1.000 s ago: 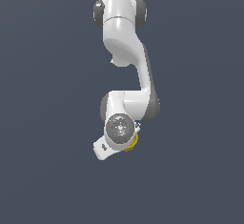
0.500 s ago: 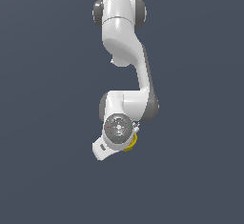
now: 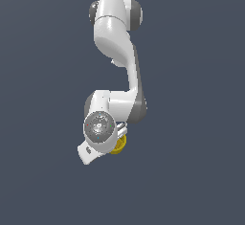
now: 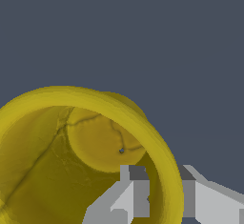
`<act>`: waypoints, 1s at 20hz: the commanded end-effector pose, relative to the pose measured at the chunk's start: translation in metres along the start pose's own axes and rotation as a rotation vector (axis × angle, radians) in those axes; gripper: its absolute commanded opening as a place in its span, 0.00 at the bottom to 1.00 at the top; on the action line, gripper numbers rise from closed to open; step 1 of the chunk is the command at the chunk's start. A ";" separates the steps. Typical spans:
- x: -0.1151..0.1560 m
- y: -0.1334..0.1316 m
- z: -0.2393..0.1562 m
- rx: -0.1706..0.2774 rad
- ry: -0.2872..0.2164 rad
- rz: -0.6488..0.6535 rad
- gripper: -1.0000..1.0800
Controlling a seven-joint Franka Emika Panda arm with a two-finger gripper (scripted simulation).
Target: Pick up the object and move it to a goal position.
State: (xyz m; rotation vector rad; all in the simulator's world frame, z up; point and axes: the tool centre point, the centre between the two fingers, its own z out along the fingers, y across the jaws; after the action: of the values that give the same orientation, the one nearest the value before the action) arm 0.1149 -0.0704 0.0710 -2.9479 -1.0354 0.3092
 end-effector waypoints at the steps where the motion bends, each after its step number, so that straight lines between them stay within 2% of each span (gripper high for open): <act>1: -0.006 0.016 -0.006 -0.015 0.014 -0.021 0.00; 11: -0.023 0.073 -0.022 -0.060 0.059 -0.096 0.00; 20: -0.028 0.098 -0.030 -0.079 0.080 -0.130 0.00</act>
State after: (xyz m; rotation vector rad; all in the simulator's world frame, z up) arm 0.1575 -0.1609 0.0963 -2.9150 -1.2409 0.1608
